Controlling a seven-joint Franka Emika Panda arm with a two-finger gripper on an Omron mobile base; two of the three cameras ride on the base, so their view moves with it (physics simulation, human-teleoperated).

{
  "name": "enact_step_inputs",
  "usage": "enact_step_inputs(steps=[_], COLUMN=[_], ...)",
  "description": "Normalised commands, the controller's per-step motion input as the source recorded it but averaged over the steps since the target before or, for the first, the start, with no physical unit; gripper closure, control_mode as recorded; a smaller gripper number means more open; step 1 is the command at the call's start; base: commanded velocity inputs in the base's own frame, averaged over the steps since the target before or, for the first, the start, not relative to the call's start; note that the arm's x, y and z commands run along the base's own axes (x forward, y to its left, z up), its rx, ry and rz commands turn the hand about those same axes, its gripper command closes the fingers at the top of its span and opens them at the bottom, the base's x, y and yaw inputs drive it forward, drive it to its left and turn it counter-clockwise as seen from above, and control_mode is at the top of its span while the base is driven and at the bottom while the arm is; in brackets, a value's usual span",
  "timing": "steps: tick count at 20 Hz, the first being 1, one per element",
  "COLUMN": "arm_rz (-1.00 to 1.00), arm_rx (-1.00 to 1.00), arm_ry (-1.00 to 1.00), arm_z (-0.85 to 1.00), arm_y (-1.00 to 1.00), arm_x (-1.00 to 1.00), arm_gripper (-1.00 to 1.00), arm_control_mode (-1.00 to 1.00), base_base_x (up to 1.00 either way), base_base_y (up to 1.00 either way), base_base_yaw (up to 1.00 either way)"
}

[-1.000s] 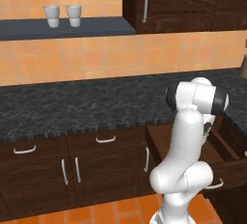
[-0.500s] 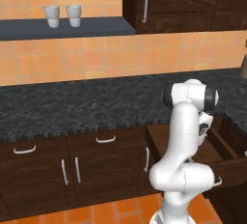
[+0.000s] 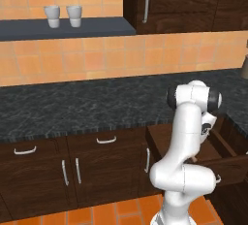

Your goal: Pick the pizza cutter from the drawer and place it on the counter.

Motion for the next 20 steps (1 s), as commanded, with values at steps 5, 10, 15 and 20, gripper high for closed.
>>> enact_step_inputs(steps=[5,10,15,20], arm_rz=[0.02,0.04,0.19,0.34], arm_rx=[-0.05,0.00,-0.02,-0.04], arm_ry=[-0.06,0.00,-0.01,0.00], arm_z=[-0.14,0.90,0.99,1.00], arm_y=[0.49,0.11,0.00,0.00], arm_x=[-0.20,-0.06,-0.18,-0.24], arm_gripper=[1.00,1.00,1.00,1.00], arm_control_mode=[-1.00,-1.00,-1.00,-1.00], base_base_x=[0.00,0.00,0.00,0.00], base_base_y=[0.00,0.00,0.00,0.00], base_base_yaw=[0.00,0.00,0.00,0.00])
